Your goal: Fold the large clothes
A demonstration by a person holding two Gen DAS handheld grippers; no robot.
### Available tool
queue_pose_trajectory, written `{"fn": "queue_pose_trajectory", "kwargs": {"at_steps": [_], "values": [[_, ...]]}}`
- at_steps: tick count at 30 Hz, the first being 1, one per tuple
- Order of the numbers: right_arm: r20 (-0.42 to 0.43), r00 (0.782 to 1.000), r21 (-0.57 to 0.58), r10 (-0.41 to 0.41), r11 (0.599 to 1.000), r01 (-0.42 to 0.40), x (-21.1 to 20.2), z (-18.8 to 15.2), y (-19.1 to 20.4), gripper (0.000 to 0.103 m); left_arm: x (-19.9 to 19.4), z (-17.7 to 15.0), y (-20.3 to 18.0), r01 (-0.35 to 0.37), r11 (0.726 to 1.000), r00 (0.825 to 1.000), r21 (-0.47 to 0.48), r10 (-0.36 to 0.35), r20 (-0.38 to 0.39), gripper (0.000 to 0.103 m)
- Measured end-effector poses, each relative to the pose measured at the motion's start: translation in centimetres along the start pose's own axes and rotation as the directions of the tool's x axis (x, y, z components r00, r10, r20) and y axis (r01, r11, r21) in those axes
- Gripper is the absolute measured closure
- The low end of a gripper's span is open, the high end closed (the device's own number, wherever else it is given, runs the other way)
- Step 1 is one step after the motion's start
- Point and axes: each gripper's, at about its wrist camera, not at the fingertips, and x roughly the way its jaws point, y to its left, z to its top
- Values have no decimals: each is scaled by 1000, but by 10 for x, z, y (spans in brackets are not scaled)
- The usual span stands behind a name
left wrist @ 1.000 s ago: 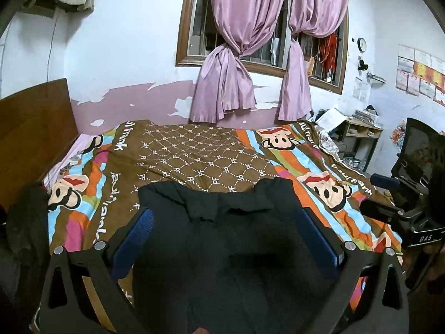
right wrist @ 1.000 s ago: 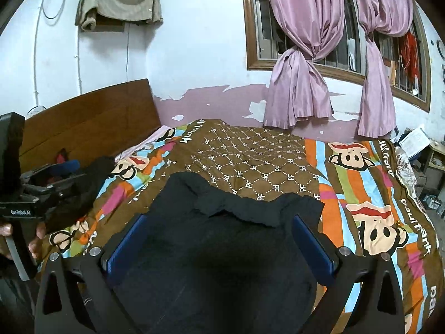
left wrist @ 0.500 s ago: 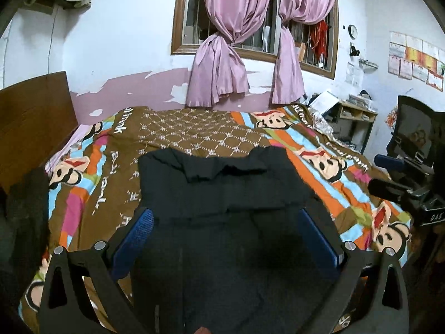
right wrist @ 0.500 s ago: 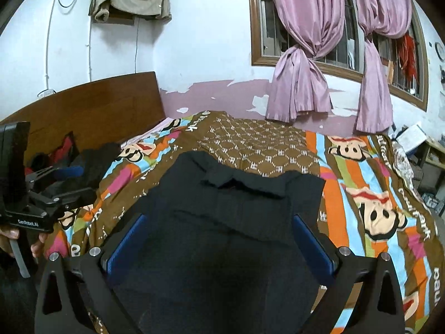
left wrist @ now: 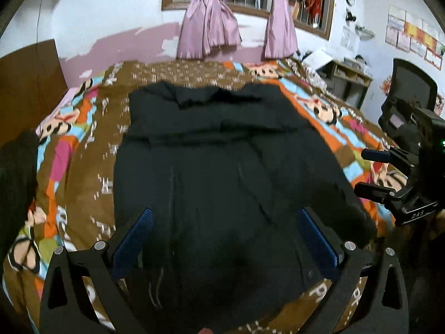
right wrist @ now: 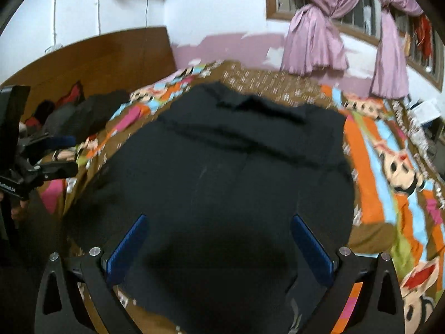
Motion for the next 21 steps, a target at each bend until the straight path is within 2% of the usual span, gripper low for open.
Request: {"fn": "queue_pose_trajectory", "kwargs": {"at_steps": [5, 12, 18, 21], "values": [[-104, 993, -5, 48, 999, -49, 17, -29, 3, 0, 16, -32, -9, 9, 1000, 995, 26, -6, -103, 2], [-207, 974, -37, 86, 995, -96, 30, -58, 17, 0, 37, -59, -28, -37, 993, 976, 112, 60, -210, 2], [-258, 965, -140, 36, 987, -75, 39, -67, 36, 0, 51, -73, -35, 0, 990, 958, 142, 41, -283, 2], [-277, 961, -159, 19, 985, -65, 42, -70, 37, 0, 57, -76, -38, -15, 986, 943, 168, 70, -326, 2]]}}
